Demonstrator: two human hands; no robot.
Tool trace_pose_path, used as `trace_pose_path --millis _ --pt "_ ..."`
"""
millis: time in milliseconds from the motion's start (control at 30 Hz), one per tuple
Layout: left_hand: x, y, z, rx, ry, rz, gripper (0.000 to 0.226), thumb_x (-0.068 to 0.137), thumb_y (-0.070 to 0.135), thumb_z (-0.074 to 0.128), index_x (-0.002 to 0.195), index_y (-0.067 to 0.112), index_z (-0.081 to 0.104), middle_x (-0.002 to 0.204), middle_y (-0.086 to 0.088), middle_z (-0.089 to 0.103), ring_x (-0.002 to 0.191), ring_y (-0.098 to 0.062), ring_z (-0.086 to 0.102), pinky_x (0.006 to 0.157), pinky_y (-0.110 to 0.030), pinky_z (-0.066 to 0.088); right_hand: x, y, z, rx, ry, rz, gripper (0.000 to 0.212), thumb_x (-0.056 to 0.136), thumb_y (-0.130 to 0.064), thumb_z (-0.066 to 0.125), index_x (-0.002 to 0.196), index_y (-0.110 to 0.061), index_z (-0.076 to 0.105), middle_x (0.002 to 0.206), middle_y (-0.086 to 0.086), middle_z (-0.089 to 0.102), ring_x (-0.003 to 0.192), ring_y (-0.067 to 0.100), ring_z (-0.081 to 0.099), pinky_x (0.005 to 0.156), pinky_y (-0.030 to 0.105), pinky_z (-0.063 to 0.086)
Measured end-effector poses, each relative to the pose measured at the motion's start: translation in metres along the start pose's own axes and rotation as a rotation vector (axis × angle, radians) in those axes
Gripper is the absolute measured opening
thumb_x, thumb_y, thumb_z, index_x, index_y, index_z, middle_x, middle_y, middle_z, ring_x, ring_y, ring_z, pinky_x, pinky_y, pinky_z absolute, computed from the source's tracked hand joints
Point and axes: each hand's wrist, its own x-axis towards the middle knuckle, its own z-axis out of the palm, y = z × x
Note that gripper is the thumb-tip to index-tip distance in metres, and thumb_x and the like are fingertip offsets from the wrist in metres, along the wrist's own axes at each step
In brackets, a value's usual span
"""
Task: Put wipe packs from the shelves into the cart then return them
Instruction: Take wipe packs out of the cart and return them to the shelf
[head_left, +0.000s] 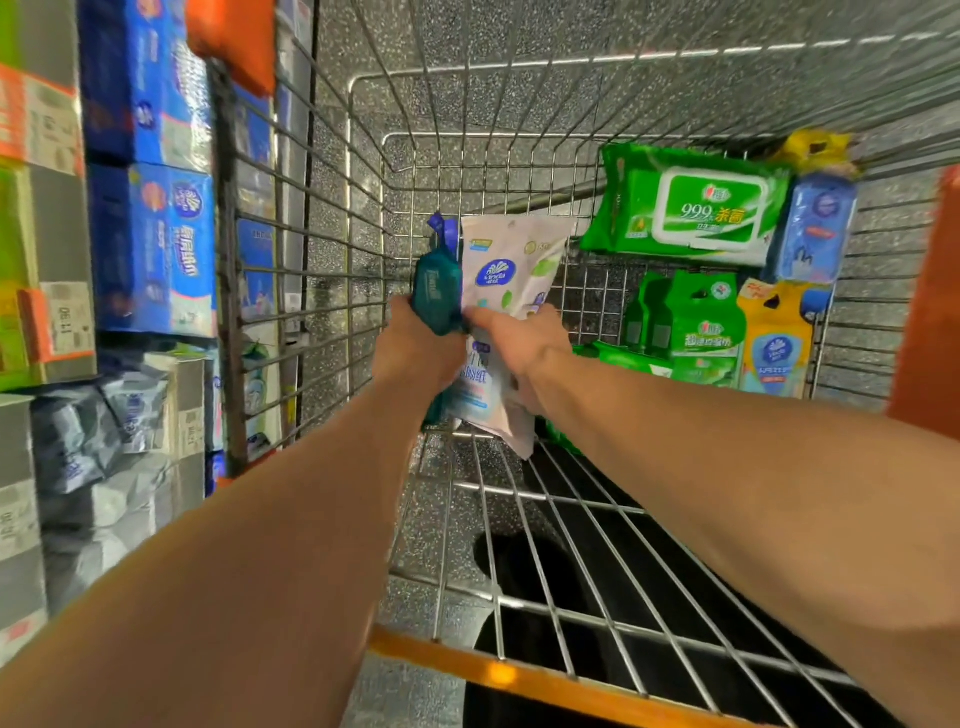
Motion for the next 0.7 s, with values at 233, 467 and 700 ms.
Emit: trace_pose_path --millis 233,467,700 --pt "-0.011 -0.001 -0.015 -0.299 -0.025 0.000 0.041 0.090 0.026 0.054 0.128 0.023 0.040 0.097 0.001 0.059 0.083 -0.020 0.059 0.070 -0.033 0.049 -0.010 -0.012 -0.023 0.137 -0.130 -0.132 0.050 0.076 -0.040 0.078 0.114 -0.020 0.051 0.099 -0.007 0.068 0.085 0.015 0.066 0.084 0.034 0.056" --pt "-0.061 0.022 -0.051 -0.862 -0.220 0.038 0.070 0.059 0.024 0.060 0.125 0.003 0.054 0.113 -0.030 0.065 0.091 -0.039 0.068 0.081 -0.062 0.057 -0.070 -0.074 -0.086 0.175 -0.426 -0.217 0.056 0.095 -0.057 0.045 0.131 -0.017 0.061 0.115 0.009 0.072 0.099 0.029 0.071 0.082 0.044 0.060" --pt "-0.148 0.046 -0.080 -1.147 -0.437 0.137 0.053 0.092 0.059 0.043 0.096 0.015 0.073 0.099 -0.014 0.075 0.085 -0.032 0.070 0.086 -0.048 0.056 -0.159 -0.104 -0.141 0.235 -0.510 -0.434 0.055 0.101 -0.051 0.031 0.142 -0.021 0.053 0.129 0.006 0.067 0.110 0.028 0.067 0.093 0.046 0.055"
